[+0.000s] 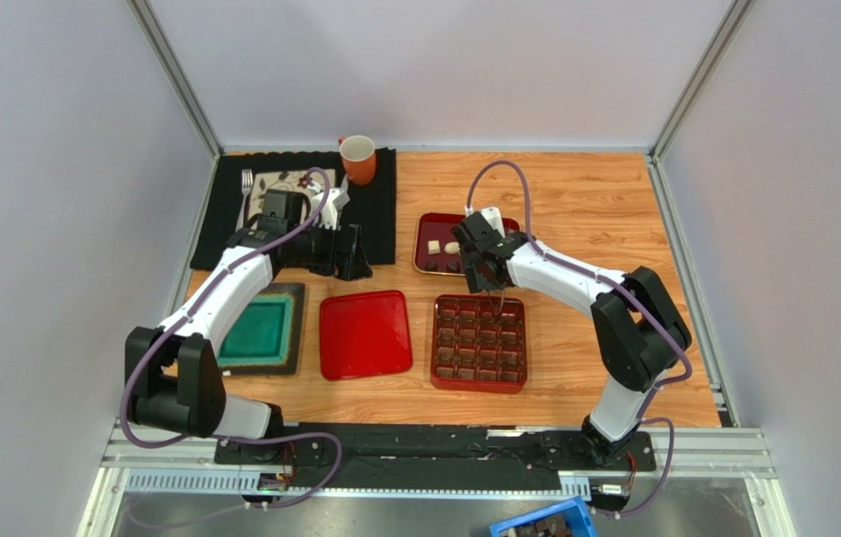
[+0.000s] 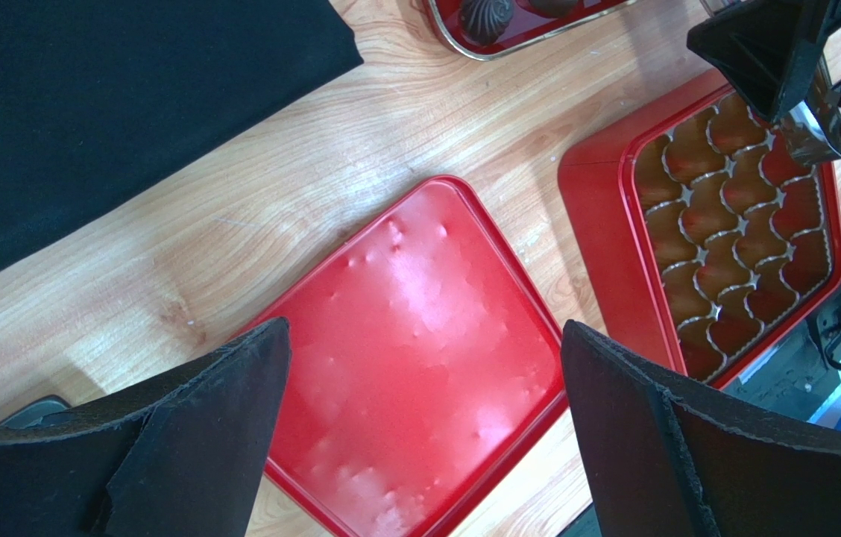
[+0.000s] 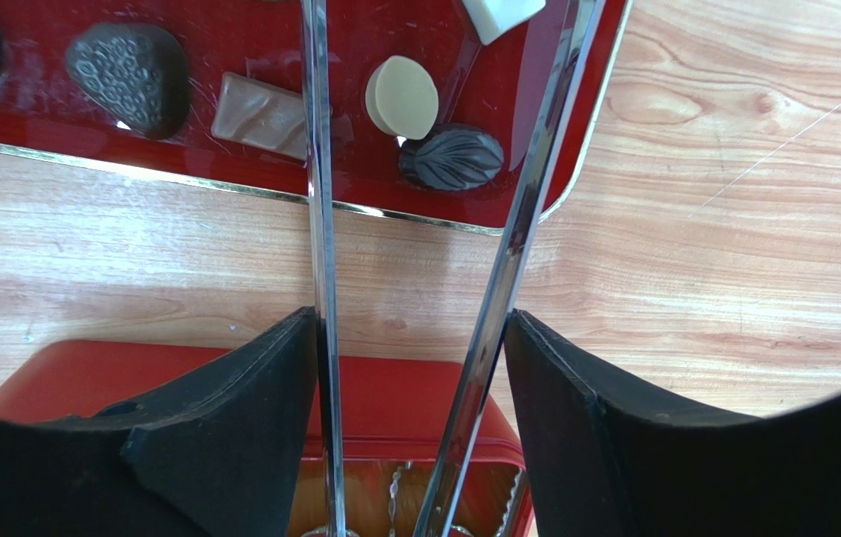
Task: Pack the chocolate
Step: Pick up the clamp from the plate.
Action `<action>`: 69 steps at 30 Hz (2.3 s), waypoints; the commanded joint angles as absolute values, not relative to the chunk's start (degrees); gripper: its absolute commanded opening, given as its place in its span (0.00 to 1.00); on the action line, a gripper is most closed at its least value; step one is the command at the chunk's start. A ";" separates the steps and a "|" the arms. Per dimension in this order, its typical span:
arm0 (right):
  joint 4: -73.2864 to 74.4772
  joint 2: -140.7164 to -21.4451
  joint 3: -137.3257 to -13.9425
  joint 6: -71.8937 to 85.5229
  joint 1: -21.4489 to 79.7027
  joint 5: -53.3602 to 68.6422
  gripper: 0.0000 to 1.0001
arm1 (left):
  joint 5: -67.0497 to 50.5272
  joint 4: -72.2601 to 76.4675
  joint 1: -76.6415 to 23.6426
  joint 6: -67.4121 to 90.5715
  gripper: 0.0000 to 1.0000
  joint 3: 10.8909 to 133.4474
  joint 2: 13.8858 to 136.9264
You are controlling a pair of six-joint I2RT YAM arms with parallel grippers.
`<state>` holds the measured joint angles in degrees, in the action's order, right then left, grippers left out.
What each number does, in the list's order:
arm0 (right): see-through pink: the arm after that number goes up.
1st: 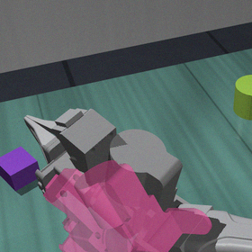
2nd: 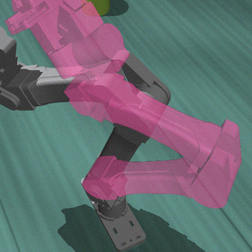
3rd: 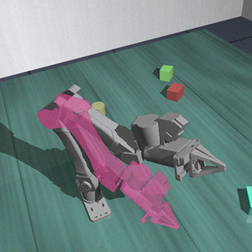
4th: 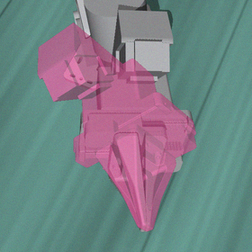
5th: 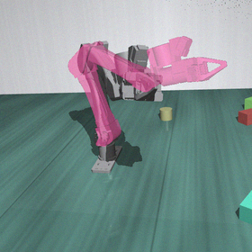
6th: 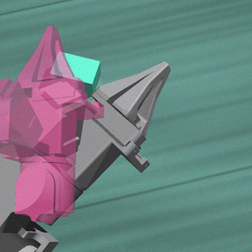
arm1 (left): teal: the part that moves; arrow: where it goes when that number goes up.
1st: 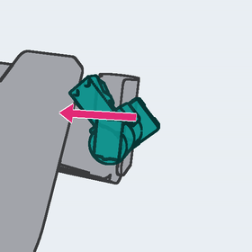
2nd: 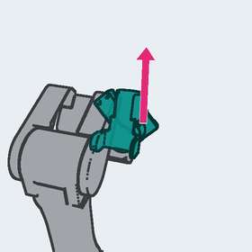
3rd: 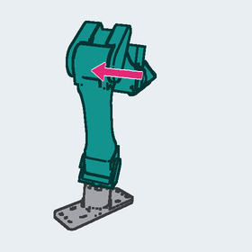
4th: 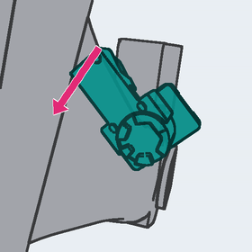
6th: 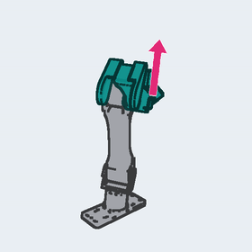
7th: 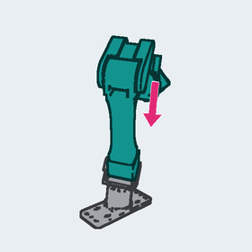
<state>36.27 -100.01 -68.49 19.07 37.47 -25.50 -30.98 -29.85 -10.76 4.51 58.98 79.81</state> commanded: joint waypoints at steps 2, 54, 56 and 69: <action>35.77 -98.69 -70.48 18.90 37.88 -27.68 0.69 | -31.46 -29.62 -10.46 3.78 0.99 60.91 77.78; 33.84 -94.22 -71.37 23.03 30.85 -12.57 0.48 | -31.64 -29.88 -10.37 3.52 0.99 60.73 76.82; 34.45 -94.22 -71.98 23.38 30.06 -10.65 0.49 | -31.64 -29.88 -10.37 3.52 0.99 60.73 76.91; 38.67 -90.27 -75.23 25.57 25.32 -0.97 0.48 | -31.64 -29.62 -10.28 3.60 0.99 60.20 76.82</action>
<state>37.82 -95.02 -72.10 23.94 26.52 -4.32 -30.98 -29.93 -10.72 4.34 58.98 79.09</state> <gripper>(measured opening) 0.487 0.992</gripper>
